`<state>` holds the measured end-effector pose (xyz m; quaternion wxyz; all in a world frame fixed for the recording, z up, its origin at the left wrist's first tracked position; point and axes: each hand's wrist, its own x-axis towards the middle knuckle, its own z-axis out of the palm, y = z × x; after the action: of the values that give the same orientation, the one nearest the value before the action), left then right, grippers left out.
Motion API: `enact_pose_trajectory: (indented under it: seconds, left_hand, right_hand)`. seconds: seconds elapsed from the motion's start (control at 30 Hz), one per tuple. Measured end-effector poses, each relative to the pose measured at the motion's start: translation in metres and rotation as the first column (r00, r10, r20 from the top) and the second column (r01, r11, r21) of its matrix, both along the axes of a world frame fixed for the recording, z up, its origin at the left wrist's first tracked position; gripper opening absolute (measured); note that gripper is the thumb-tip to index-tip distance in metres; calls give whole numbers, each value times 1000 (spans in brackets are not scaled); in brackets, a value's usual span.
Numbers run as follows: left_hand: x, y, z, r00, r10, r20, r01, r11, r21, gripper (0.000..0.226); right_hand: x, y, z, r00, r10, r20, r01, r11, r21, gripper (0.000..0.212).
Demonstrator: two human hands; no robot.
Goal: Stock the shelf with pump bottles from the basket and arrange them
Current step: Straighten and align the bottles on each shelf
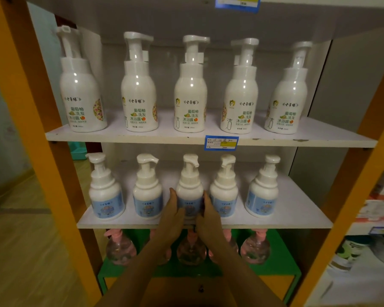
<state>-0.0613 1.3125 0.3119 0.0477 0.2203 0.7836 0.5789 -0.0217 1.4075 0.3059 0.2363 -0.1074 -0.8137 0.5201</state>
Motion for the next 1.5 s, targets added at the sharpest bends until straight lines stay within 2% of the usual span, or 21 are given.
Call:
enact_pose_trajectory:
  seconds: [0.07,0.13,0.2,0.27,0.33,0.47,0.53,0.63,0.77,0.93,1.07,1.23,1.5]
  left_hand:
    - [11,3,-3,983,136,-123,-137,991,4,56]
    - [29,8,-5,920,276,-280,-252,960,119,53]
    - [46,16,-5,883,265,-388,-205,960,189,56]
    - [57,27,-4,888,167,-429,-114,983,146,56]
    - [63,39,-3,919,80,-386,-48,995,92,51]
    - [61,59,1,985,16,-173,0,996,94,52]
    - [56,65,4,992,27,-121,-18,997,78,53]
    - [49,74,5,998,30,-60,-28,999,25,58]
    - [42,79,7,1000,-11,18,9,997,73,62]
    - [33,76,6,995,-70,65,66,996,56,65]
    - [36,77,4,992,-111,67,109,993,43,66]
    - [38,87,4,988,-141,68,138,989,42,68]
    - [34,96,4,990,-139,38,137,989,47,67]
  right_hand:
    - [9,6,-1,1000,5,1,-5,1000,17,47]
    - [22,16,-2,999,-31,-32,31,999,14,45]
    - [33,28,-2,992,-91,-83,90,996,-14,39]
    - [40,40,-2,981,-142,-129,137,990,-45,29]
    - [42,50,-3,974,-170,-150,159,984,-83,22]
    - [40,58,-5,966,-213,-145,204,976,-76,18]
    - [38,62,-6,969,-221,-112,209,972,-108,28]
    - [37,68,-5,989,-142,-51,134,981,-142,49]
    - [35,74,1,999,-9,-41,4,992,-125,63]
    - [33,80,4,998,50,-44,-56,989,-140,67]
    - [36,84,-1,998,35,-50,-40,993,-107,64]
    - [39,96,-4,999,36,-32,-39,995,-90,70]
    - [32,102,-2,1000,10,-19,-10,1000,-4,69]
